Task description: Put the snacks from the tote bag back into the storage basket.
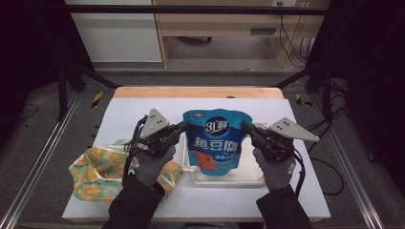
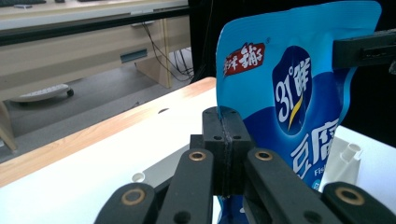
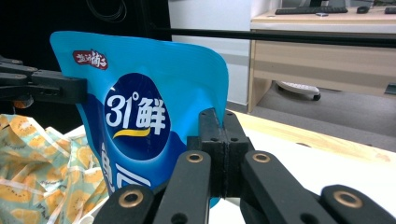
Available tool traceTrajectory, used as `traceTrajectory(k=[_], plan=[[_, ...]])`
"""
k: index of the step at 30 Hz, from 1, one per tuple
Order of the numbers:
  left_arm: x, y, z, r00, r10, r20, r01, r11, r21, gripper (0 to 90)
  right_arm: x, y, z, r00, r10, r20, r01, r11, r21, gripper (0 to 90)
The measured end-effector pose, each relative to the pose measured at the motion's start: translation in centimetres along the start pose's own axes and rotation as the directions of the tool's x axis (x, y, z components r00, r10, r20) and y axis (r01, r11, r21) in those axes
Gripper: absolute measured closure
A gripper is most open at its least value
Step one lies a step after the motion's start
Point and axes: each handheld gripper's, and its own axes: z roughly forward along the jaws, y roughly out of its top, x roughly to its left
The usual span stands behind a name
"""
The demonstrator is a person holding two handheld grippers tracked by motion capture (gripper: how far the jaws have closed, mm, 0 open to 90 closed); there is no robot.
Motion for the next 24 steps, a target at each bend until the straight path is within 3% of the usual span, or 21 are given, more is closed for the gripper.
traceTrajectory(k=[10, 24], plan=[[0.4, -0.9, -0.1, 0.9999, 0.007, -0.015, -0.007, 0.9996, 0.029, 90.0, 0.2, -1.0, 0.9, 0.9999, 0.005, -0.012, -0.005, 1.000, 0.022, 90.0], [0.3, -2.0, -0.3, 1.0000, 0.000, -0.002, 0.000, 0.9991, 0.041, 90.0, 0.5, -1.7, 1.1, 0.9999, -0.001, -0.011, 0.001, 0.999, 0.047, 90.0]])
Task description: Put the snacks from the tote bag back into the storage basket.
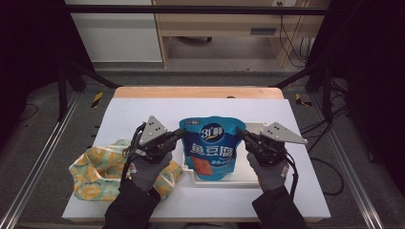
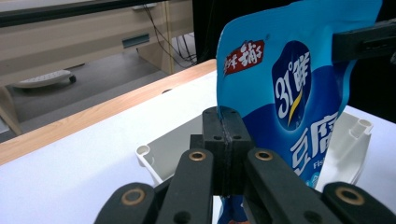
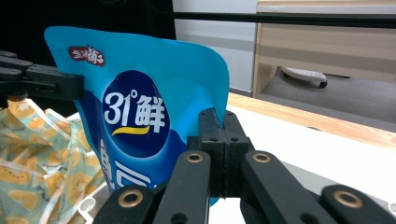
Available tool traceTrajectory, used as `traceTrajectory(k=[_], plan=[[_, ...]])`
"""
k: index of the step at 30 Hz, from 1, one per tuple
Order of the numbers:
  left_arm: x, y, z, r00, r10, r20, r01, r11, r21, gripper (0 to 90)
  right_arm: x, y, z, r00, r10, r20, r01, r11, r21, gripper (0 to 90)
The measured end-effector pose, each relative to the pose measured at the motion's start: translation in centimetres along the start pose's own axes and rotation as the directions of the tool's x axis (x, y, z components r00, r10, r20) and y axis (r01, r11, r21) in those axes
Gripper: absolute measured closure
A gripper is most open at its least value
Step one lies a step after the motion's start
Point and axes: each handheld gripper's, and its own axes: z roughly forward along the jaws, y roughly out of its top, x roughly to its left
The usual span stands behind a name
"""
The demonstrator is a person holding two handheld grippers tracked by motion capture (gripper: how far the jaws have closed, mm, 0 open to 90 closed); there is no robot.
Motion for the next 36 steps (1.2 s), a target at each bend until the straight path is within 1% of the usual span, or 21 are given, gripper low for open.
traceTrajectory(k=[4, 7, 9, 11, 12, 14, 16, 17, 18, 19, 20, 23, 25, 30, 36], plan=[[-0.2, -0.1, -0.1, 1.0000, 0.004, 0.002, -0.004, 1.0000, -0.004, 90.0, 0.0, -0.2, -0.2, 1.0000, 0.003, 0.001, -0.003, 1.000, 0.000, 89.3], [-0.3, -0.3, -0.1, 1.0000, 0.007, 0.001, -0.007, 0.9999, -0.010, 89.0, -0.1, -0.3, -0.4, 0.9999, 0.012, 0.000, -0.012, 1.000, -0.001, 86.2], [-0.3, -0.3, -0.2, 0.9999, 0.009, -0.005, -0.009, 0.9999, -0.012, 86.6, 0.0, -0.3, -0.5, 1.0000, 0.008, 0.003, -0.008, 1.000, -0.005, 83.4], [-0.2, -0.4, -0.3, 1.0000, 0.009, 0.002, -0.009, 0.9999, -0.012, 83.7, 0.1, -0.2, -0.6, 0.9999, -0.004, 0.013, 0.004, 1.000, -0.010, 78.0], [-0.1, -0.4, -0.3, 0.9999, 0.006, 0.008, -0.006, 0.9999, -0.014, 83.7, 0.1, -0.2, -0.6, 0.9999, -0.004, 0.013, 0.004, 1.000, -0.010, 78.0], [-0.1, -0.5, -0.4, 0.9999, 0.004, 0.015, -0.004, 0.9999, -0.010, 80.3, 0.1, -0.2, -0.7, 0.9999, -0.004, 0.014, 0.004, 1.000, -0.019, 72.3], [-0.1, -0.5, -0.6, 0.9999, 0.013, 0.007, -0.013, 0.9999, -0.009, 74.6, 0.1, -0.2, -0.9, 0.9998, -0.013, 0.016, 0.013, 1.000, -0.021, 68.5], [0.0, -0.5, -0.8, 0.9999, 0.016, 0.005, -0.016, 0.9998, -0.010, 72.7, 0.1, -0.3, -0.9, 0.9997, -0.017, 0.018, 0.018, 0.999, -0.026, 65.2], [0.0, -0.4, -1.0, 0.9999, 0.015, 0.004, -0.015, 0.9999, -0.009, 70.8, 0.1, -0.3, -1.0, 0.9994, -0.027, 0.023, 0.028, 0.999, -0.023, 61.9], [0.0, -0.4, -1.1, 0.9999, 0.014, 0.003, -0.014, 0.9999, -0.009, 65.8, 0.1, -0.4, -1.1, 0.9987, -0.038, 0.034, 0.039, 0.999, -0.024, 59.7], [0.1, -0.4, -1.3, 0.9999, 0.014, 0.002, -0.014, 0.9999, -0.008, 65.8, 0.1, -0.5, -1.2, 0.9980, -0.048, 0.041, 0.049, 0.999, -0.021, 57.3], [0.3, -0.6, -1.8, 0.9997, 0.023, -0.003, -0.023, 0.9997, -0.002, 58.9, -0.1, -0.8, -1.5, 0.9970, -0.061, 0.047, 0.062, 0.998, -0.016, 50.4], [0.5, -0.8, -2.1, 0.9993, 0.035, -0.010, -0.035, 0.9994, 0.002, 54.8, -0.2, -1.0, -1.7, 0.9969, -0.061, 0.050, 0.062, 0.998, -0.018, 45.8], [1.2, -1.7, -3.2, 0.9990, 0.034, -0.030, -0.034, 0.9994, 0.011, 44.9, -0.8, -1.6, -2.3, 0.9976, -0.051, 0.047, 0.052, 0.999, -0.005, 36.0], [2.6, -3.1, -5.0, 0.9970, 0.027, -0.072, -0.025, 0.9995, 0.021, 37.7, -1.6, -2.7, -3.4, 0.9968, -0.046, 0.066, 0.045, 0.999, 0.010, 30.2]])
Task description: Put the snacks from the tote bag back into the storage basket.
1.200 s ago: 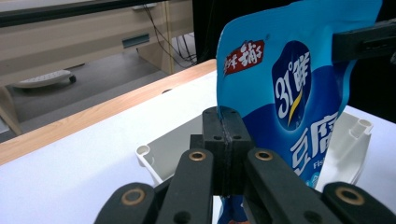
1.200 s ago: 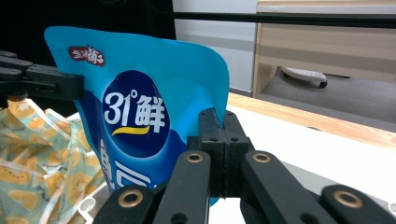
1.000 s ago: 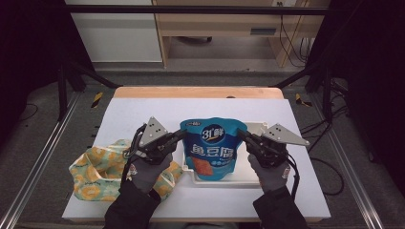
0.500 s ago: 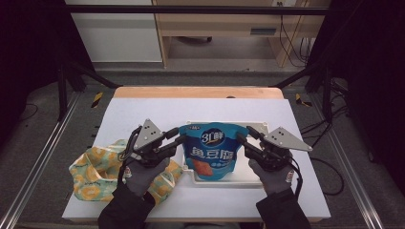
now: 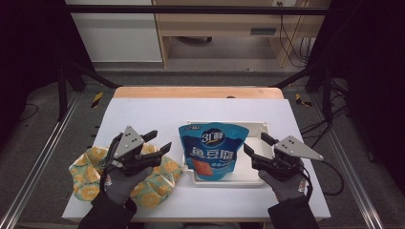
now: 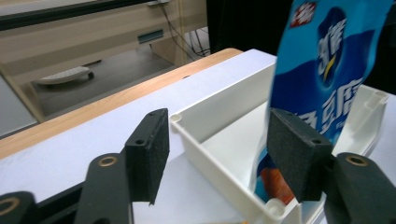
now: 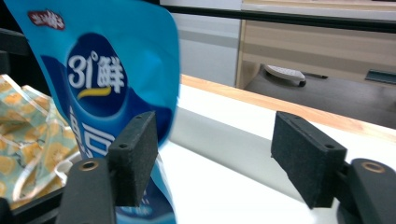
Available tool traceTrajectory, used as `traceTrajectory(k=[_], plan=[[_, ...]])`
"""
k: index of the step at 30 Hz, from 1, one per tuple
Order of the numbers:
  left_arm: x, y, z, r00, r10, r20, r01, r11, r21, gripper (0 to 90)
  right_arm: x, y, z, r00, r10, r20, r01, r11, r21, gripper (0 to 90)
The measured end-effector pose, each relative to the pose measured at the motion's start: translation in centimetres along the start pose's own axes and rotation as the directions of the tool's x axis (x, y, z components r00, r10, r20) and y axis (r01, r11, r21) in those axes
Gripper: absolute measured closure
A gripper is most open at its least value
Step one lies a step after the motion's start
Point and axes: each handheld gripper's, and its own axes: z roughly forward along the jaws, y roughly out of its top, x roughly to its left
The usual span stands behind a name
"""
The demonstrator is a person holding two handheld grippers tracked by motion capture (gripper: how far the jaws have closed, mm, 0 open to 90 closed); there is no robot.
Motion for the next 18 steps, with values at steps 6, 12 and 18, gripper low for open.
traceTrajectory(k=[6, 12, 18], plan=[[1.6, -1.7, -1.7, 0.9986, -0.028, -0.046, 0.029, 0.9995, 0.011, 33.8, -1.3, -1.0, -1.2, 0.9992, 0.025, 0.031, -0.025, 1.000, 0.001, 27.7], [2.8, -3.1, -2.8, 0.9958, -0.048, -0.078, 0.049, 0.9987, 0.015, 32.1, -2.7, -2.3, -1.3, 0.9963, 0.042, 0.075, -0.045, 0.998, 0.032, 26.6], [4.0, -4.3, -3.3, 0.9910, -0.077, -0.110, 0.080, 0.9964, 0.027, 31.2, -3.6, -3.3, -1.0, 0.9936, 0.021, 0.111, -0.029, 0.997, 0.076, 26.1]])
